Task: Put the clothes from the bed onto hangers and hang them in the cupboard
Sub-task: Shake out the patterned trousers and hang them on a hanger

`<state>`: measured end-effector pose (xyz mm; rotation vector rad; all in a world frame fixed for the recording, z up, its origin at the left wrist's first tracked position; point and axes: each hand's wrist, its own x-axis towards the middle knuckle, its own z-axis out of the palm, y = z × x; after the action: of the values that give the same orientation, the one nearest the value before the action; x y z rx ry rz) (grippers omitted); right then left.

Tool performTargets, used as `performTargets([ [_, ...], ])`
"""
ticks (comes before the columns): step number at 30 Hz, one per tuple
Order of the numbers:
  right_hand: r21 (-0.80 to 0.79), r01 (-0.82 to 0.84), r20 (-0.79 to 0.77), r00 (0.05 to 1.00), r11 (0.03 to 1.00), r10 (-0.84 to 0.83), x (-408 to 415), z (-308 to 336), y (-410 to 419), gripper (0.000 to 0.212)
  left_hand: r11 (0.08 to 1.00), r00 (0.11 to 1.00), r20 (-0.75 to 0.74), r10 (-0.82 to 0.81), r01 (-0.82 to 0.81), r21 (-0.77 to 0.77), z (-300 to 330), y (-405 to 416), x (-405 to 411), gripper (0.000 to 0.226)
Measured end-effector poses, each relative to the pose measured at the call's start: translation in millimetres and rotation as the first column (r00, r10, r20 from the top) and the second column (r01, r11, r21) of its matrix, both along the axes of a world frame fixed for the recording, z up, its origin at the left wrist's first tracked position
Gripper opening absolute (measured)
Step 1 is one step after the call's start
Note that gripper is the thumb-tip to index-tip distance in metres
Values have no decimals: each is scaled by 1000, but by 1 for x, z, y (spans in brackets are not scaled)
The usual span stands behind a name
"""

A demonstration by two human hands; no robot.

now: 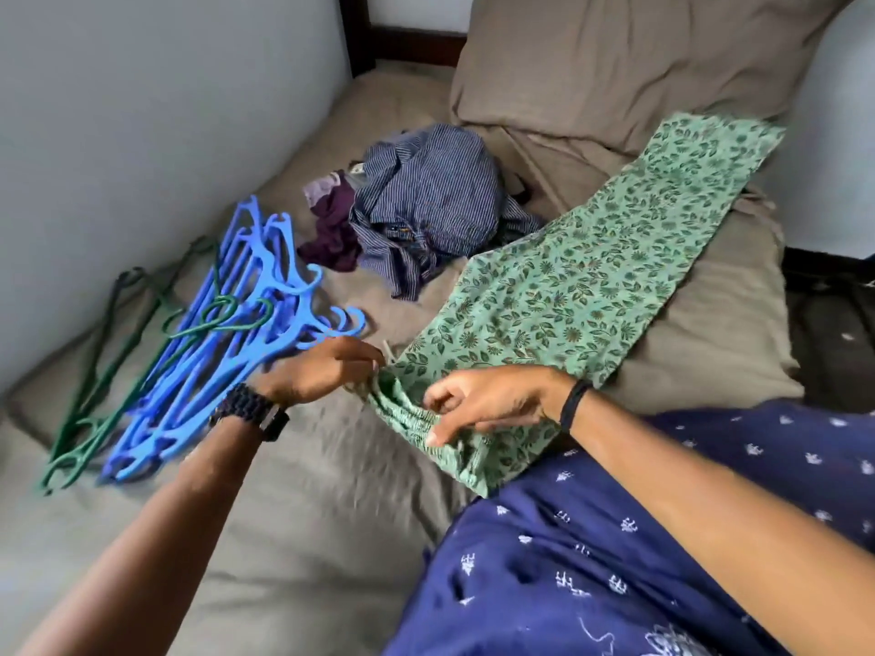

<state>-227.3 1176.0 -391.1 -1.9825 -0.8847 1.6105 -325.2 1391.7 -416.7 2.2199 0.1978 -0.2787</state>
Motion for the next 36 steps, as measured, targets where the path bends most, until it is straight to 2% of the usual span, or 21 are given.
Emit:
performTargets([
  [2,-30,-32,-75,997,999,30,-10,-20,7,52,999,982,-183,45,-42,18,-8,2,-7,49],
  [4,-38,-24,-98,995,999,20,-13,-36,7,46,997,963,-264,60,-46,59,-15,-3,-4,54],
  [6,-23,17,-135,991,1000,-20,-9,-42,5,40,961,947,-320,11,78,265,-12,-11,8,60],
  [8,0,79,-211,974,997,-77,0,-41,1,35,879,926,-373,-58,225,421,-12,-21,20,49],
  [10,45,158,-245,959,986,-142,14,-38,-5,31,769,945,-322,-54,245,590,-10,-33,37,34],
  [12,93,266,-258,937,959,-235,32,-33,-13,29,669,985,-168,-46,156,727,-8,-50,58,27],
  [13,108,335,-272,915,936,-297,41,-33,-17,29,668,994,-92,-59,108,736,-7,-60,69,27],
  [15,128,486,-304,849,865,-432,65,-33,-29,28,733,994,27,-104,58,678,-11,-83,101,34],
  [17,144,596,-320,783,790,-533,91,-33,-42,25,779,981,98,-166,70,623,-18,-106,135,41],
  [18,150,635,-322,756,758,-569,103,-35,-49,22,786,974,117,-193,82,613,-20,-116,150,37],
  [20,150,705,-329,697,693,-637,131,-36,-65,21,806,961,130,-243,126,579,-21,-136,185,27],
  [25,128,844,-272,535,521,-800,208,-43,-106,32,848,944,109,-310,223,482,-23,-178,271,45],
  [27,148,868,-248,497,474,-832,240,-40,-117,34,834,934,93,-345,260,486,-29,-191,309,42],
  [29,190,886,-224,458,422,-860,272,-37,-125,40,764,917,40,-398,307,567,-36,-202,347,40],
  [31,227,905,-149,398,361,-905,301,-35,-133,44,753,934,13,-357,280,595,-38,-210,374,50],
  [34,296,913,-29,301,279,-953,354,-42,-143,42,807,959,111,-261,153,571,-43,-217,418,51],
  [35,342,890,76,294,302,-953,368,-44,-144,37,814,960,145,-238,115,569,-45,-217,430,50],
  [36,407,833,265,285,375,-921,382,-46,-146,30,824,964,167,-208,81,561,-45,-217,440,50],
])
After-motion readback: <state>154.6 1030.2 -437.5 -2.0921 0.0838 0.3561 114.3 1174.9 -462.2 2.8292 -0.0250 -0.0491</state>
